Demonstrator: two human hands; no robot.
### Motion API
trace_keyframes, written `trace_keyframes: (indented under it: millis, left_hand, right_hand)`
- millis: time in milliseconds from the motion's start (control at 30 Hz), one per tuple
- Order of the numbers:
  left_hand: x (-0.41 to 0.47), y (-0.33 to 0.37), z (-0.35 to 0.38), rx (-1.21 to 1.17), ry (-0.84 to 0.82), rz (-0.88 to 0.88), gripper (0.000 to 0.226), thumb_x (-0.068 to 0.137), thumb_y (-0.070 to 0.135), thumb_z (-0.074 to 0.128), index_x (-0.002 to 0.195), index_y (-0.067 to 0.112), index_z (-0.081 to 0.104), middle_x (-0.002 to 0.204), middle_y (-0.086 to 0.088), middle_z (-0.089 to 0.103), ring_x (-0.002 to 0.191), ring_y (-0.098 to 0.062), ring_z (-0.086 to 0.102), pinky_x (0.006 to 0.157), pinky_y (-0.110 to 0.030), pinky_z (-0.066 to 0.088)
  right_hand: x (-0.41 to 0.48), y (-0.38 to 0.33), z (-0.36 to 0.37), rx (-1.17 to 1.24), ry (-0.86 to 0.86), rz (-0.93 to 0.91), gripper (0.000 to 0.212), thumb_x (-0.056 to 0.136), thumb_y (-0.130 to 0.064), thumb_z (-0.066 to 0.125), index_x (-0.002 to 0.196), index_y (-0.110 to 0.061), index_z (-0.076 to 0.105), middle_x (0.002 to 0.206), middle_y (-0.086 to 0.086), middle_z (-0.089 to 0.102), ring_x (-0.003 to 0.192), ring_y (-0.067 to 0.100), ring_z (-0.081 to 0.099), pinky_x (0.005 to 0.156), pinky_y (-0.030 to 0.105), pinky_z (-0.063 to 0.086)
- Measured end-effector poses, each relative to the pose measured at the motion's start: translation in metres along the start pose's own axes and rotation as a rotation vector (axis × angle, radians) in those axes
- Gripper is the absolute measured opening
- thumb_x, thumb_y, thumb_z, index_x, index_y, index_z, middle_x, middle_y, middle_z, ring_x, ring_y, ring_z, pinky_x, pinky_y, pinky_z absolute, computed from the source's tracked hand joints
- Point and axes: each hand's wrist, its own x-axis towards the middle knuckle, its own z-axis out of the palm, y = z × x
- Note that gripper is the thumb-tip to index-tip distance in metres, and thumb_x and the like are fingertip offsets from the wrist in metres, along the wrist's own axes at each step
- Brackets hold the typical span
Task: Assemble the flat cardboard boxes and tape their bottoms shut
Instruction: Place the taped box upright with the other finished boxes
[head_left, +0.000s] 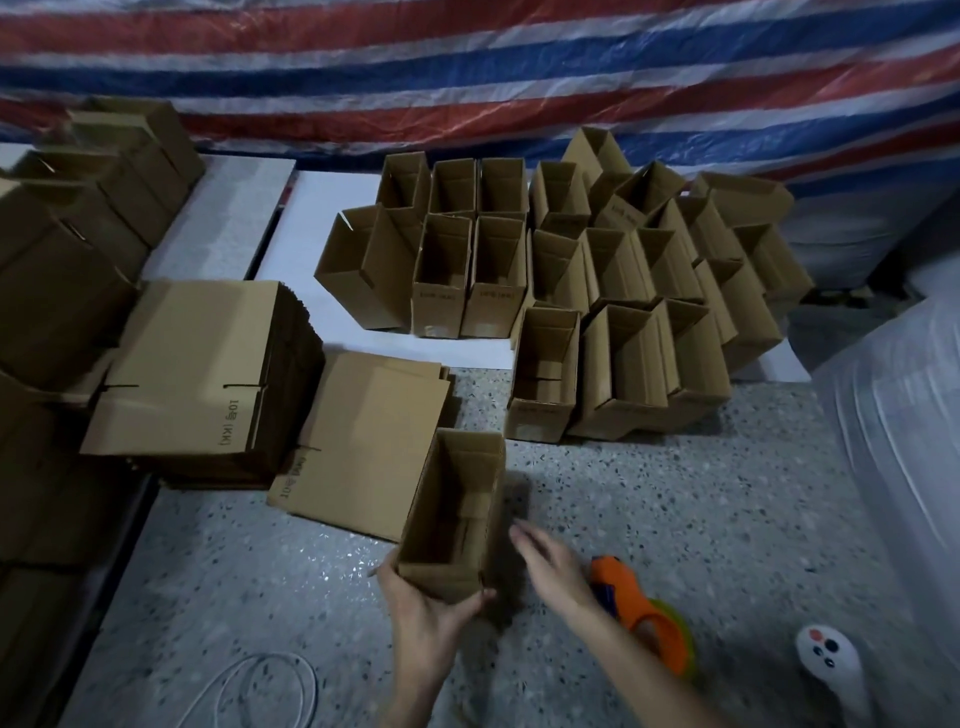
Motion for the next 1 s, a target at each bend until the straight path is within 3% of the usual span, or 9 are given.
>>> trace_keyframes:
  millis: [100,167,267,333,400,500,633,767,1000]
  left_hand:
    - [-0.004,-0.01,0.004,0.097,-0.031,-0.037,0.096,0.052,0.024,0.099,0.124,0.023,0.035,0.111,0.004,0.059,0.1,-0.005,0.062,0.083,-0.019,0.05]
    - [-0.001,-0.005,0.007,0.012,-0.055,-0.122,0.088,0.063,0.032,0.094,0.124,0.032,0.031,0.111,0.01,0.062,0.092,0.012,0.061,0.075,-0.007,0.045]
    - [0.005,0.012,0.012,-0.108,-0.08,-0.204,0.084,0.07,0.049,0.081,0.134,0.037,0.028,0.125,0.007,0.059,0.103,0.011,0.058,0.095,-0.022,0.046]
    - [0.013,0.024,0.016,-0.145,-0.048,-0.227,0.088,0.075,0.056,0.076,0.146,0.031,0.03,0.142,0.0,0.052,0.126,-0.012,0.054,0.111,-0.044,0.042]
    - [0.026,0.035,0.022,-0.122,0.007,-0.236,0.09,0.082,0.056,0.073,0.154,0.026,0.029,0.153,-0.002,0.043,0.14,-0.024,0.043,0.115,-0.052,0.037]
    - [0.048,0.051,0.035,-0.087,0.026,-0.187,0.084,0.088,0.05,0.07,0.155,0.02,0.032,0.158,-0.003,0.039,0.145,-0.022,0.036,0.119,-0.048,0.032]
    - [0.086,0.07,0.047,-0.08,0.007,-0.164,0.078,0.092,0.048,0.066,0.154,0.016,0.033,0.154,-0.006,0.043,0.141,-0.025,0.041,0.117,-0.048,0.036]
    - [0.128,0.086,0.058,-0.093,0.011,-0.19,0.074,0.09,0.052,0.066,0.147,0.012,0.041,0.14,-0.007,0.055,0.124,-0.021,0.054,0.107,-0.038,0.045]
    - [0.184,0.105,0.069,-0.224,-0.087,-0.189,0.089,0.086,0.059,0.067,0.153,0.01,0.034,0.153,-0.009,0.044,0.138,-0.025,0.045,0.116,-0.045,0.038]
  right_hand:
    - [0.004,-0.004,0.024,0.066,-0.017,0.154,0.062,0.096,-0.07,0.036,0.147,-0.037,0.045,0.153,-0.005,0.045,0.138,0.016,0.044,0.116,0.042,0.034]
    - [0.01,-0.007,0.029,0.085,-0.019,0.184,0.061,0.096,-0.071,0.032,0.15,-0.043,0.038,0.158,-0.006,0.037,0.146,0.024,0.033,0.119,0.055,0.025]
    - [0.027,-0.021,0.024,0.08,-0.022,0.153,0.053,0.102,-0.059,0.032,0.152,-0.041,0.035,0.161,-0.004,0.034,0.146,0.022,0.032,0.117,0.048,0.03]
    - [0.041,-0.034,0.019,0.135,-0.02,0.148,0.053,0.104,-0.054,0.035,0.153,-0.034,0.036,0.16,0.0,0.035,0.143,0.023,0.037,0.101,0.036,0.045]
    - [0.055,-0.048,0.015,0.202,0.009,0.19,0.058,0.101,-0.059,0.039,0.152,-0.032,0.039,0.155,0.004,0.041,0.137,0.029,0.044,0.098,0.046,0.051]
    - [0.072,-0.062,0.011,0.255,0.053,0.243,0.065,0.095,-0.07,0.037,0.148,-0.033,0.045,0.149,0.007,0.048,0.13,0.034,0.051,0.098,0.057,0.052]
    - [0.087,-0.072,0.014,0.389,0.09,0.145,0.078,0.083,-0.083,0.039,0.145,-0.036,0.046,0.155,0.005,0.043,0.139,0.028,0.044,0.115,0.056,0.034]
    - [0.09,-0.074,0.023,0.423,0.126,0.105,0.093,0.075,-0.086,0.048,0.15,-0.031,0.042,0.153,0.005,0.046,0.137,0.025,0.047,0.118,0.053,0.031]
    - [0.109,-0.091,0.024,0.469,0.195,0.165,0.054,0.096,-0.055,0.054,0.14,-0.023,0.053,0.138,0.004,0.059,0.117,0.022,0.062,0.093,0.04,0.056]
